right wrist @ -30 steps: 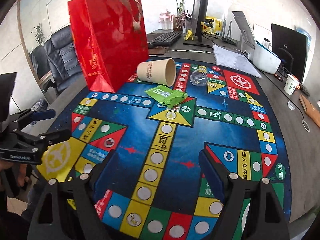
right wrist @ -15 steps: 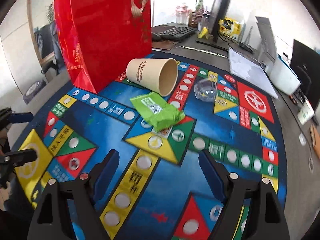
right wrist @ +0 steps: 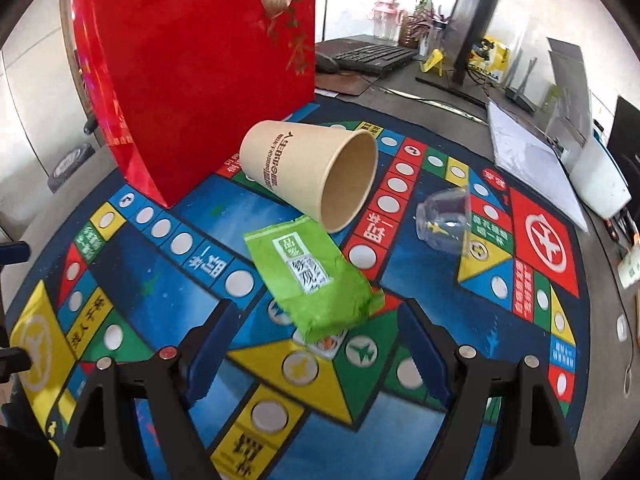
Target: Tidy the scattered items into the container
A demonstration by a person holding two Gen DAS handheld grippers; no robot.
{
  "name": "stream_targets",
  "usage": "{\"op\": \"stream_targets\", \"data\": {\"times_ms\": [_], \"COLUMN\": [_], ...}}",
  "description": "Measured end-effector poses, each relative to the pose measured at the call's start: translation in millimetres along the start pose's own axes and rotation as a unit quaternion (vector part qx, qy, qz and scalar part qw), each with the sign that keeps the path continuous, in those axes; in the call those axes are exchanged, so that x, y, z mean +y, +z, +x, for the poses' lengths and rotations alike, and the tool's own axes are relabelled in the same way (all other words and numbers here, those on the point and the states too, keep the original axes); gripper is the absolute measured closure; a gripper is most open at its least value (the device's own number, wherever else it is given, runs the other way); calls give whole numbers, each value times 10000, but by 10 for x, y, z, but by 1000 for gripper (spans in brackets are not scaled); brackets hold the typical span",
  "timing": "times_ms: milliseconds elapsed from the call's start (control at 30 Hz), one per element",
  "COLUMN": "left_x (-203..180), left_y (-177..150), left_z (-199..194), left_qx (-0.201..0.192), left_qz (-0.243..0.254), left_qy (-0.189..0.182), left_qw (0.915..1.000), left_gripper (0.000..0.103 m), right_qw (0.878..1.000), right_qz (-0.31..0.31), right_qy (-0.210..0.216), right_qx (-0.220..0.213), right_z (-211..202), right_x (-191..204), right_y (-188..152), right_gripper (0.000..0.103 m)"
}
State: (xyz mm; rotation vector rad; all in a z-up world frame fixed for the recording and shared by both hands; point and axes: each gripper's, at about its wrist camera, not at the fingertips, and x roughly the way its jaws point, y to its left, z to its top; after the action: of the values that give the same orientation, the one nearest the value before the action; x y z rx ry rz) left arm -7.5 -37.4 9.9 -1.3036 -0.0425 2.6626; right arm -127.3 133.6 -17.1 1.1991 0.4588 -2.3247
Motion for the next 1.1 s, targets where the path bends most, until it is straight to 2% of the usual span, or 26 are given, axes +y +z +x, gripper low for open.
{"op": "stream_targets", "data": {"times_ms": [233, 367, 500, 633, 733, 800, 867, 1000, 1100], "left_x": [44, 1, -118, -273, -392, -489, -530, -559, -644], "left_y": [-13, 93, 417, 816, 1092, 1283, 1463, 1701, 1731], "left_z": [16, 41, 45, -117, -190, -194, -139, 216, 384], "left_qx": [23, 23, -95, -402, -462, -563, -823, -484, -466], "left_qz": [-54, 13, 183, 425, 628, 800, 851, 801, 1248], "left_qy": [-16, -108, -364, -702, -907, -914, -828, -805, -816], "left_qw": [10000, 9999, 9991, 9958, 9928, 9910, 9895, 9924, 9877], "left_gripper": [4, 4, 4, 4, 3, 3, 2, 1, 1], "right_qw": [9996, 9995, 9991, 9992, 9994, 9994, 9993, 9991, 9989], "right_qz": [-67, 52, 163, 145, 130, 142, 144, 281, 261], "right_qy": [74, 179, 304, 327, 320, 310, 337, 322, 396], "right_qx": [247, 251, 246, 160, 67, 26, -40, -77, -58], "right_z": [288, 374, 396, 387, 379, 369, 344, 288, 250], "right_x": [-43, -56, -100, -127, -125, -121, -132, -196, -244], "right_y": [143, 171, 162, 130, 106, 85, 42, -35, -88], "right_gripper": [17, 17, 16, 12, 11, 11, 10, 10, 10]}}
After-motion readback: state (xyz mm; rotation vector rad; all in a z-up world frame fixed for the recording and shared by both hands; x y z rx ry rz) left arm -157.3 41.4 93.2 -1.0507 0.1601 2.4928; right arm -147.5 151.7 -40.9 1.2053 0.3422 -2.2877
